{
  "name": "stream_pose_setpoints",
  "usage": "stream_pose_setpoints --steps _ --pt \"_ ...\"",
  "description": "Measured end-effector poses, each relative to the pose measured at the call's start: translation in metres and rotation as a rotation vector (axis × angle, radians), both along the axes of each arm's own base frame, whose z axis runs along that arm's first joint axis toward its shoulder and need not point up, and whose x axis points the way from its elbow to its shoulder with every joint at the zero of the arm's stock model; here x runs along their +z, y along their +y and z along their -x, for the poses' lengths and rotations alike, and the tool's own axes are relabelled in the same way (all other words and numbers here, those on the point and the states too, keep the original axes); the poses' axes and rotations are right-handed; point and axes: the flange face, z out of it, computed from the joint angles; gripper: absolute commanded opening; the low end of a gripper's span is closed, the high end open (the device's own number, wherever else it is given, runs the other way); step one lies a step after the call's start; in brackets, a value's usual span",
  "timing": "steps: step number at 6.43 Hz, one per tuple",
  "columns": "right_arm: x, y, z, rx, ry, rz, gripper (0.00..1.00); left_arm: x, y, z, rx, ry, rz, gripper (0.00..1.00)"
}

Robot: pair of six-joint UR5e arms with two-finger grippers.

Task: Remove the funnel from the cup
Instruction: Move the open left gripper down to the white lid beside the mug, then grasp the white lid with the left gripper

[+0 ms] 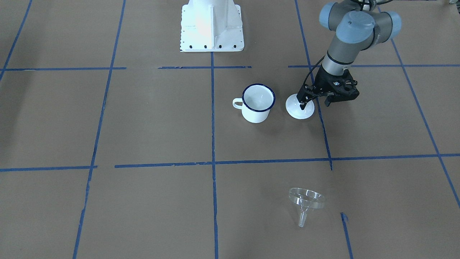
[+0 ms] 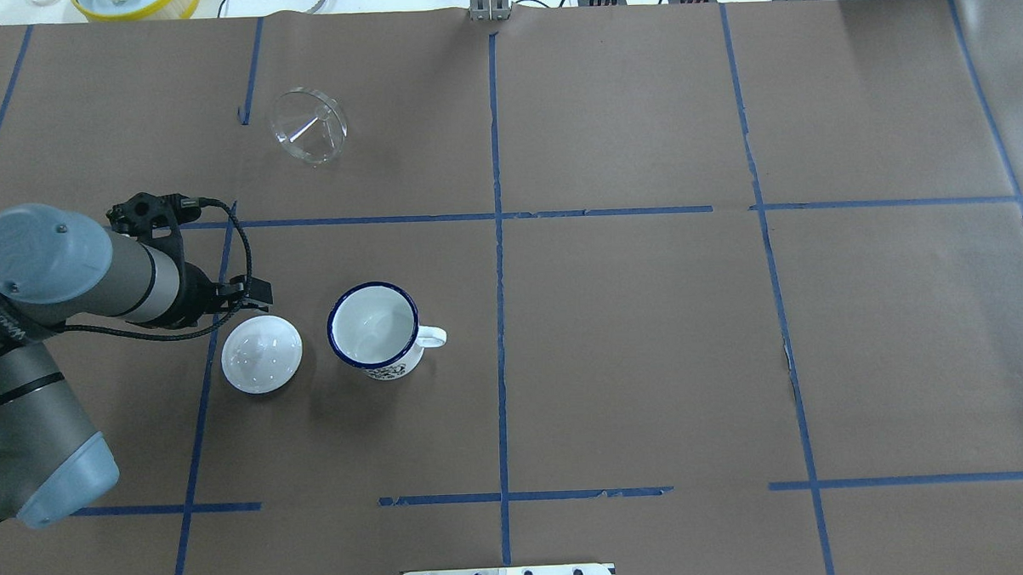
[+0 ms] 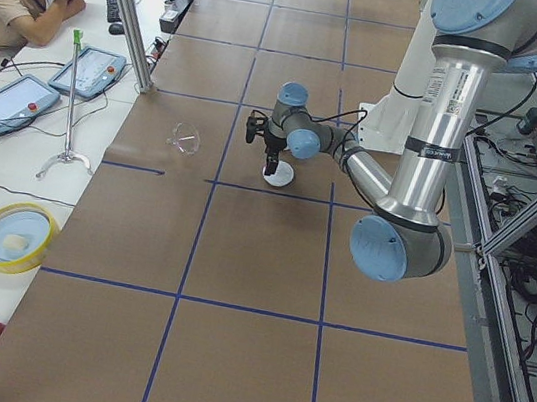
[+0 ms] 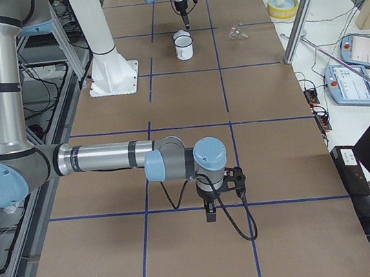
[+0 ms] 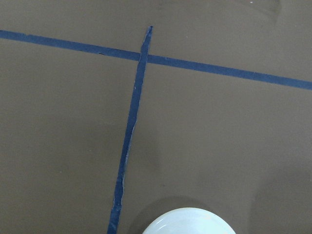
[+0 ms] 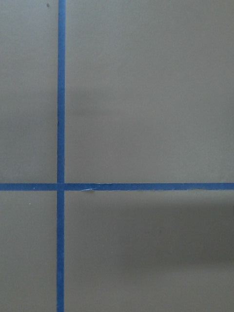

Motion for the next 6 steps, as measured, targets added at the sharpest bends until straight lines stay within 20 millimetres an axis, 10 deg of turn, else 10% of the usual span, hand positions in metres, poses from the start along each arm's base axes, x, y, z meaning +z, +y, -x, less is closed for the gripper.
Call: stream_pose_setpoints --steps 6 --pt "0.000 0.000 0.000 0.000 0.000 0.000 1.00 -0.001 0.016 -0.028 0.052 -0.002 0.004 1.00"
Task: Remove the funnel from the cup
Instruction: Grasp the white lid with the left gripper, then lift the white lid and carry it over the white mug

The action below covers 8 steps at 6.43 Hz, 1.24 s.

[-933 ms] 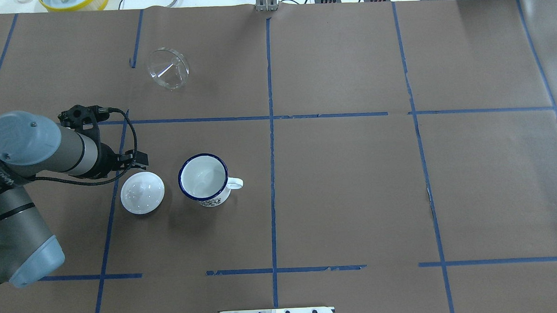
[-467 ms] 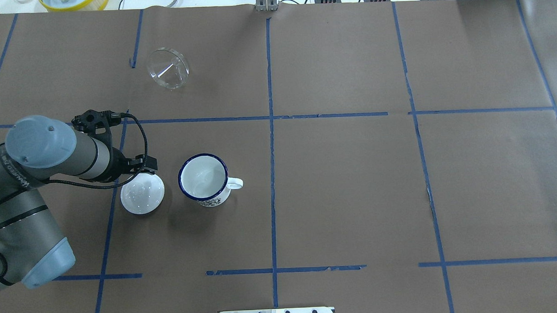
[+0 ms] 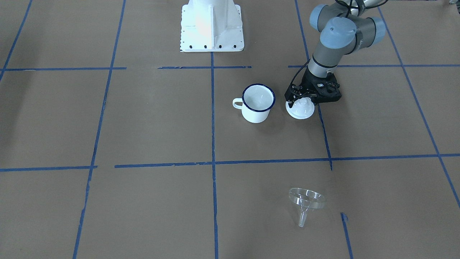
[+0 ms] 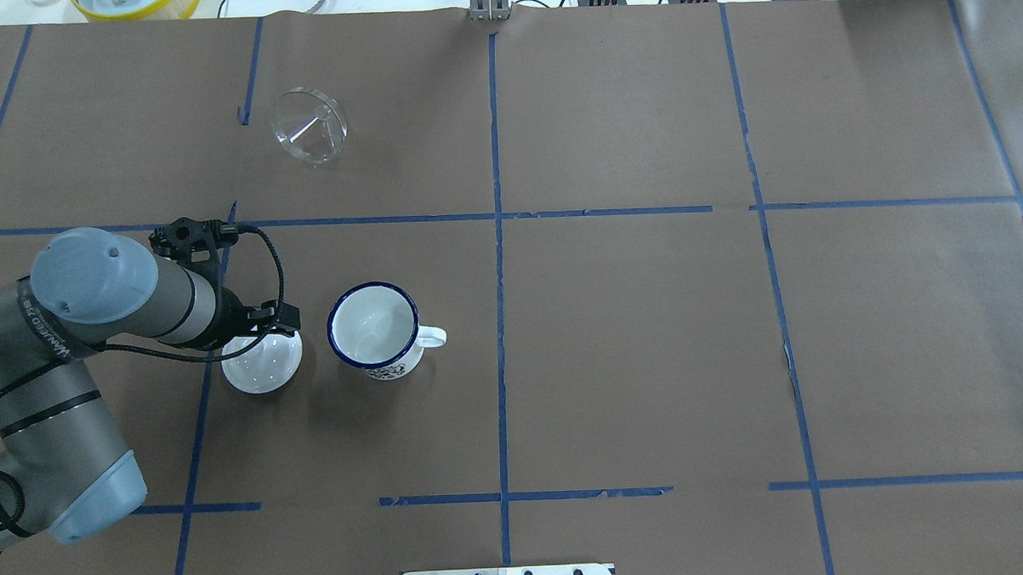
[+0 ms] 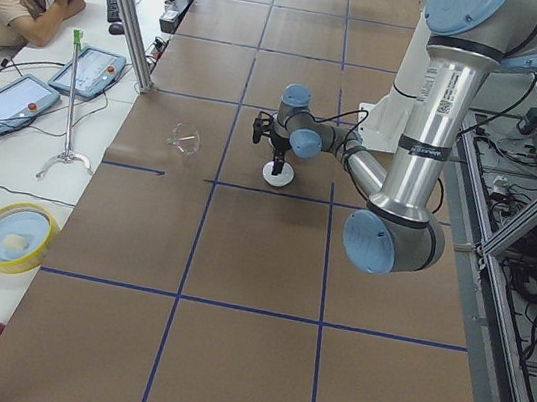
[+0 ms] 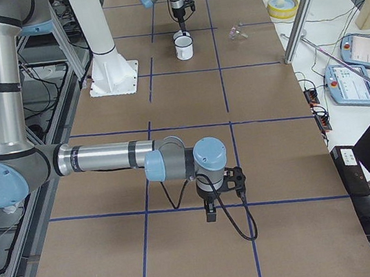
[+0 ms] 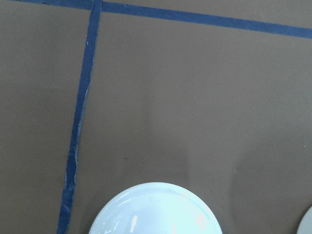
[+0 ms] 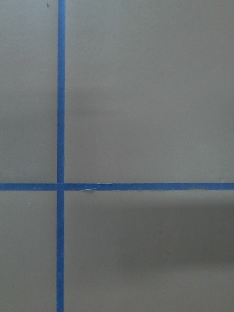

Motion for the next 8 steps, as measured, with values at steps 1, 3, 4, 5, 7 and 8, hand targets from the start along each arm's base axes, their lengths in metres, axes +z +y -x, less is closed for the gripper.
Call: stream_pose_setpoints --steps 1,3,4,5,7,8 --pt "0.000 0.000 0.000 0.000 0.000 0.000 1.00 0.001 0.001 -0.001 0.002 -0.001 0.001 1.00" --pt "0.000 0.000 0.000 0.000 0.000 0.000 1.00 0.002 0.004 -0.002 0.008 -0.003 0.003 0.98" --pt "0.000 0.000 0.000 0.000 0.000 0.000 1.00 0.003 0.007 -0.004 0.013 -0.006 0.005 0.98" --pt "0.000 0.000 0.000 0.000 0.000 0.000 1.00 0.004 0.010 -0.005 0.018 -0.011 0.009 0.74" --pt "0.000 0.000 0.000 0.000 0.000 0.000 1.00 0.005 0.012 -0.006 0.022 -0.017 0.011 0.22" --pt "0.000 0.000 0.000 0.000 0.000 0.000 1.00 0.004 0.012 -0.005 0.022 -0.022 0.015 0.16"
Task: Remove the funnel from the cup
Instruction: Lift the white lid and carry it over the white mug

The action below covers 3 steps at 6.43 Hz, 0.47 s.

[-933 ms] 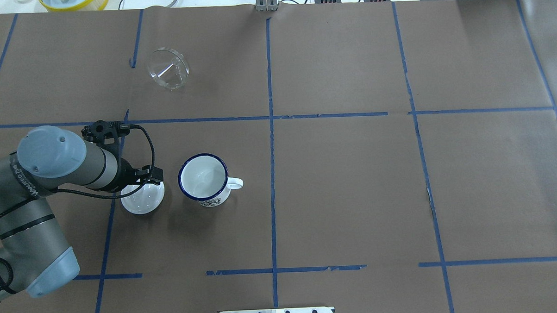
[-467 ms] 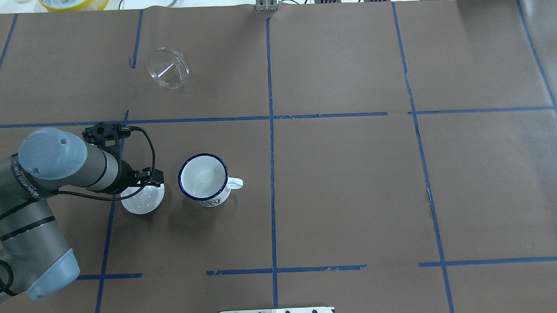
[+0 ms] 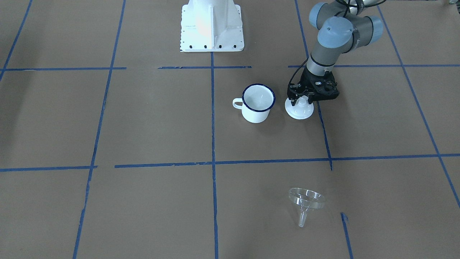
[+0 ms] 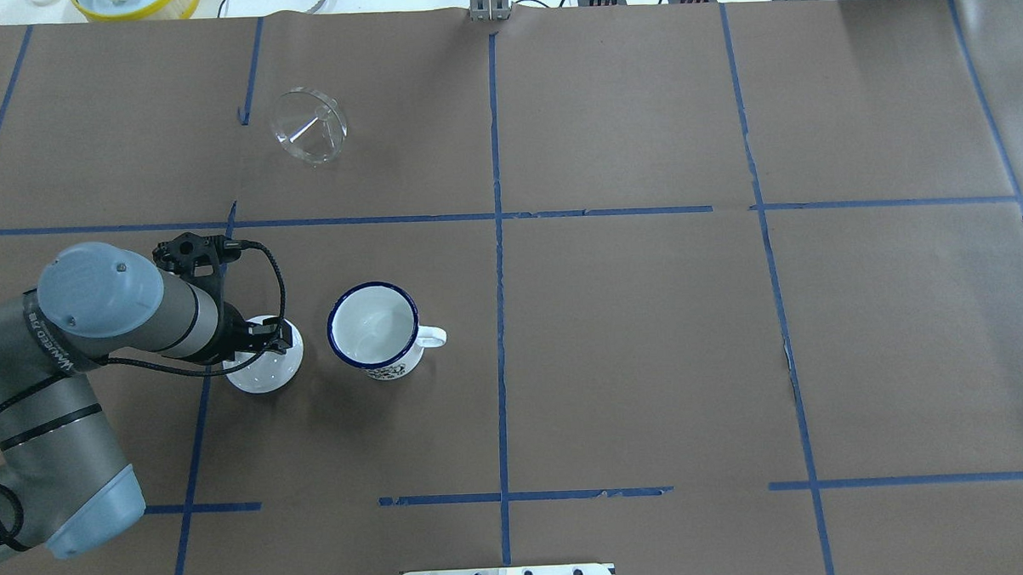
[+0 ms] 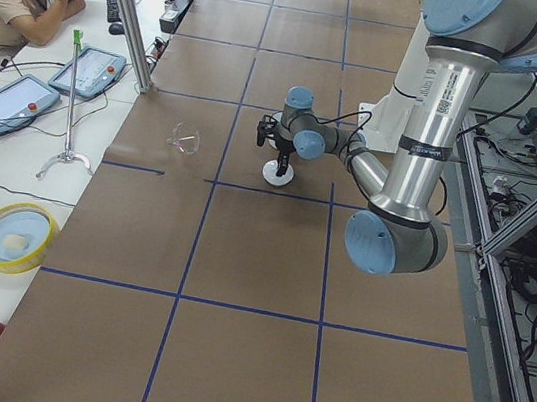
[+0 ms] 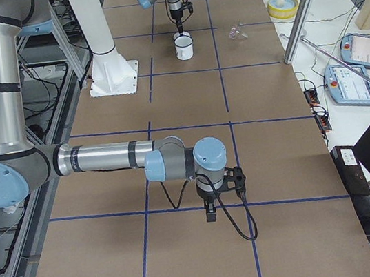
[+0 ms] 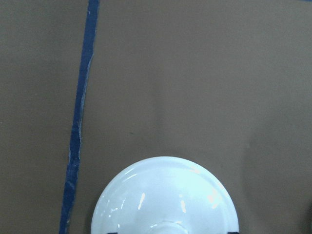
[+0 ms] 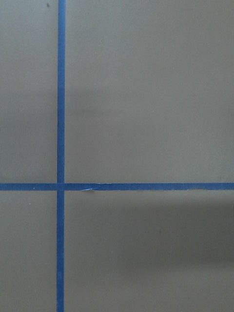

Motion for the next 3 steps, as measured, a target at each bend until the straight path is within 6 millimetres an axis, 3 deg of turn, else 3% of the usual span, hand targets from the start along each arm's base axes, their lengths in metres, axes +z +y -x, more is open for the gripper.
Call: stream_pose_setpoints --steps 1,3 --pt "0.000 0.000 0.000 0.000 0.000 0.000 1.00 -0.003 0.001 0.002 0.000 -0.007 0.005 0.16" --pt "0.000 0.000 0.000 0.000 0.000 0.000 1.00 -0.015 0.004 0.009 -0.003 -0.015 0.010 0.00"
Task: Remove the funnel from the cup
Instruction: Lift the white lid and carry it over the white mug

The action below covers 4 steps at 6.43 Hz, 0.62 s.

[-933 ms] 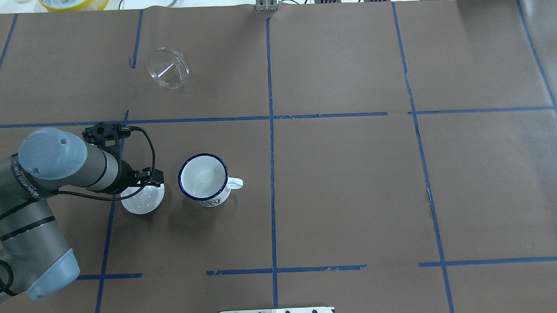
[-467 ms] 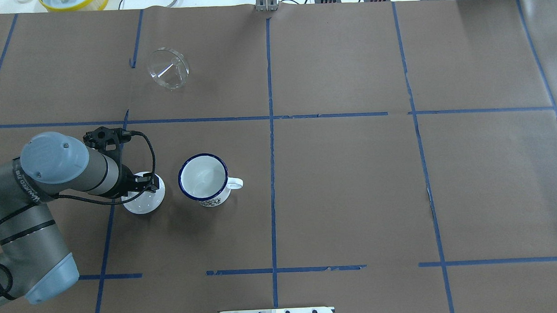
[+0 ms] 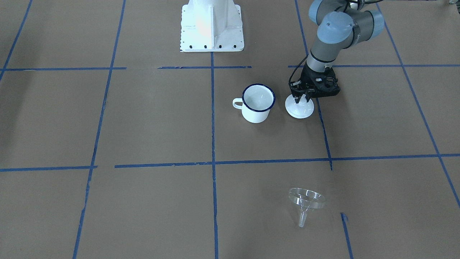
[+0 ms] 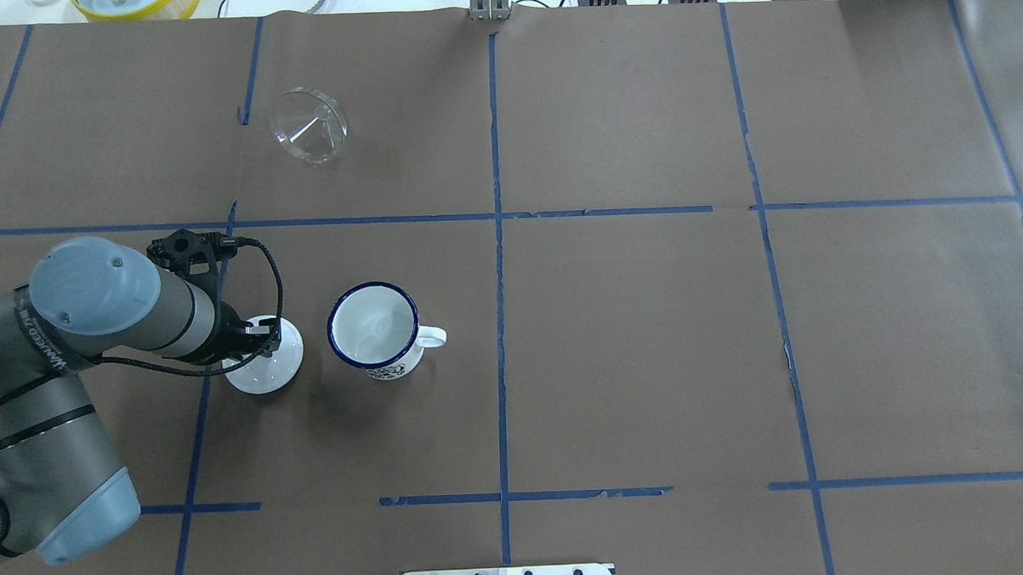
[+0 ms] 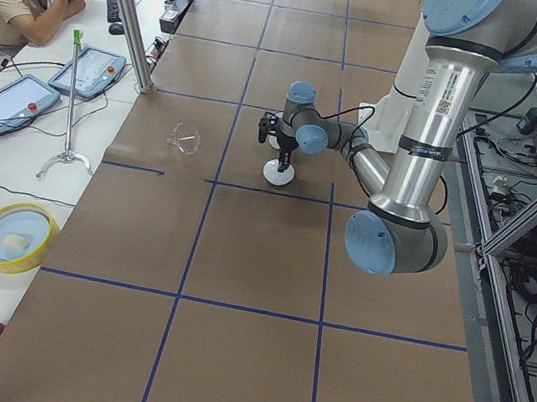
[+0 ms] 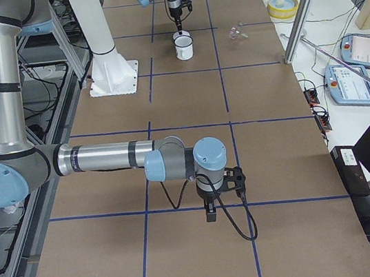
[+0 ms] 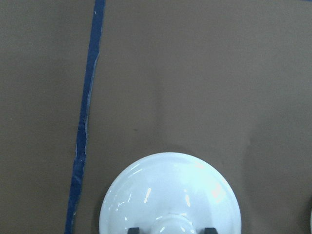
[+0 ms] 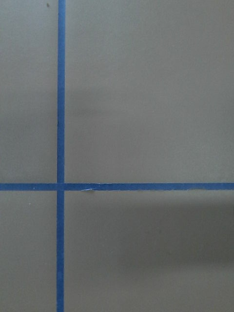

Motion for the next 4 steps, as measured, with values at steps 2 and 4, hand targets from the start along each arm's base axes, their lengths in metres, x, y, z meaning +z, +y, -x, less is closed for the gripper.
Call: stream_pose_setpoints --steps 2,4 --pt "0.000 0.000 0.000 0.000 0.000 0.000 1.00 -0.010 0.001 0.006 -0.004 0.003 -0.003 0.00" --pt "0.000 0.000 0.000 0.000 0.000 0.000 1.00 -0.063 0.003 0.039 -0.027 0.003 -0.007 0.00"
